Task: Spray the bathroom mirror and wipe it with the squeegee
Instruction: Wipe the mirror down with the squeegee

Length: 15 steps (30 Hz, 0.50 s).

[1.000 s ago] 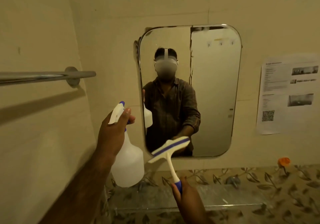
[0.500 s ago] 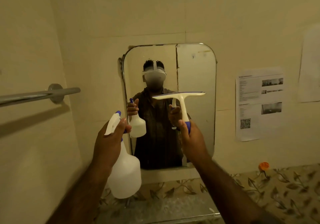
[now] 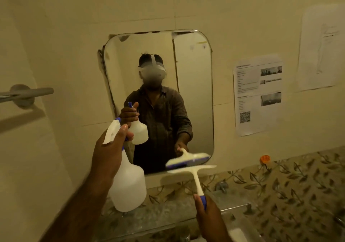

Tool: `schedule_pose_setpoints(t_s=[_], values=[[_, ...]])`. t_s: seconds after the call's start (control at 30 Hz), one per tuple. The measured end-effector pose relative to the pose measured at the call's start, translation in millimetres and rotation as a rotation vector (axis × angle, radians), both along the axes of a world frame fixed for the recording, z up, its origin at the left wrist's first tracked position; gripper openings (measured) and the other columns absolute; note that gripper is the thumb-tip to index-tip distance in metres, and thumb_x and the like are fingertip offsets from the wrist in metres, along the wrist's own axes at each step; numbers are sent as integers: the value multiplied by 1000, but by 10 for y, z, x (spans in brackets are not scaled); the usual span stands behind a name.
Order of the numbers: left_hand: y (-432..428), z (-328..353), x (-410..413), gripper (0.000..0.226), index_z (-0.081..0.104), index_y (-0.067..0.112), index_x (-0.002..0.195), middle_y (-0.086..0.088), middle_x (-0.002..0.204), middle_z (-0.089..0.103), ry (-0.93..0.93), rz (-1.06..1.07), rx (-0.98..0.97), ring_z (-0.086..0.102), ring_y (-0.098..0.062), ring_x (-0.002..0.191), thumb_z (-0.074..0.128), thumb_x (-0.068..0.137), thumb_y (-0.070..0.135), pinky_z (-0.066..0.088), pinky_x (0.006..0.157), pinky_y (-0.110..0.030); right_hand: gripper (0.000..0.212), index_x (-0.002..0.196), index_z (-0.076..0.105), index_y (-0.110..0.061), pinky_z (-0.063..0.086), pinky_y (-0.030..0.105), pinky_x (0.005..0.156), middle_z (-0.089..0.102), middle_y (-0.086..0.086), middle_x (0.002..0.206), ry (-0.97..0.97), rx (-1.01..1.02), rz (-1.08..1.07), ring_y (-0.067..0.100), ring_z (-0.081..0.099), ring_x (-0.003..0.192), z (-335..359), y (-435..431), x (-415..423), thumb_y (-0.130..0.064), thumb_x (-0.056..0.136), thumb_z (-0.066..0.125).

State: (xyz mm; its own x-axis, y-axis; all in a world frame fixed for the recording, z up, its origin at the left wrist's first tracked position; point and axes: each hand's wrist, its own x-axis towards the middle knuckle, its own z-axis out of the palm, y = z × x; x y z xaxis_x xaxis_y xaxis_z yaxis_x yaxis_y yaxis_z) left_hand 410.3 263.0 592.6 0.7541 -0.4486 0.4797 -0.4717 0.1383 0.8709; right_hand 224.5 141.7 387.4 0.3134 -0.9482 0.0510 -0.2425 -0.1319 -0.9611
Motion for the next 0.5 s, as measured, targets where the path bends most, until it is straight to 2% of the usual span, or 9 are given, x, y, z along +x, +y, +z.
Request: schedule_pose_setpoints(t_s=[0.07,0.13,0.2,0.33,0.43,0.5], values=[[-39,23,-44,38,65,25,99,-4,97,71,-11,-11,-6,62,-22,93,48,87,57,40,79,-34,28,91,65,-17,50,36,62,60,-2,66,-132,-35,69,13,58,59,409,-60,-111,-43,96,54],[-83,60,-82,40,66,22,102,-3,96,71,3,-28,-7,63,-22,95,49,87,55,44,84,-38,28,89,63,-23,48,28,52,59,-2,62,-280,-102,115,8,55,52,990,-213,-174,-47,96,51],[-133,104,-118,44,65,18,108,-4,99,72,28,-43,-20,63,-24,98,50,88,54,44,90,-42,28,89,62,-26,48,23,50,60,-2,63,-381,-241,124,5,56,51,1649,-429,-199,-49,97,48],[-208,185,-200,43,66,18,107,2,92,72,9,-64,-25,62,-16,92,52,86,53,42,89,-39,23,86,58,-34,45,19,48,61,-12,56,-497,-479,104,-1,55,48,2770,-776,-120,-51,97,47],[-252,211,-203,32,61,24,102,-3,95,68,32,-50,-28,60,-23,91,53,86,50,43,87,-42,22,84,56,-32,44,11,43,61,-18,50,-586,-551,189,-6,55,42,3227,-870,-66,-40,102,46],[-271,206,-188,47,57,20,109,-8,103,64,37,-44,-32,58,-28,96,52,80,57,43,84,-42,22,84,56,-31,43,5,42,62,-22,50,-573,-587,188,-8,55,42,3277,-908,-50,-36,103,46]])
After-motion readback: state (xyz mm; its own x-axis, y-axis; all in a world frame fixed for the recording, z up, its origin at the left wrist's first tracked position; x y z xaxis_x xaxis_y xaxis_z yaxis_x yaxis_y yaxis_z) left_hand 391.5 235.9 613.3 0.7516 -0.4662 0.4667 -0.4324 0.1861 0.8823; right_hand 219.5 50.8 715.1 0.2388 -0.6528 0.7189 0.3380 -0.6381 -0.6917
